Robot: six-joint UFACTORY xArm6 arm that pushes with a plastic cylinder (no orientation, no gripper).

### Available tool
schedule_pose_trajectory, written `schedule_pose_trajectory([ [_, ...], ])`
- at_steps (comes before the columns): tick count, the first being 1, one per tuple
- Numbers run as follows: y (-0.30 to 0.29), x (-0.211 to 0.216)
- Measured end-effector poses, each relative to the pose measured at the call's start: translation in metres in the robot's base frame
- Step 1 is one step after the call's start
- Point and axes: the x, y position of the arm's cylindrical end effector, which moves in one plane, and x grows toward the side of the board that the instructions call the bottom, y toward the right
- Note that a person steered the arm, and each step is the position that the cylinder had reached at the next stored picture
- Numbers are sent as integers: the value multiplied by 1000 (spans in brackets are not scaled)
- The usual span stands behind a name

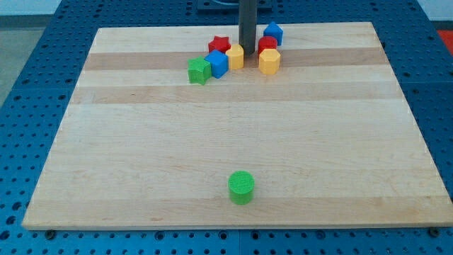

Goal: Push the heart towards the bottom

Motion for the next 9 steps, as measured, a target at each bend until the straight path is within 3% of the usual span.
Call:
schedule_pose_trajectory([
  [2,0,-6],
  [3,8,-71],
  [4,8,-83],
  [6,79,-82],
  [7,77,-82],
  [8,41,-54],
  [9,-11,11],
])
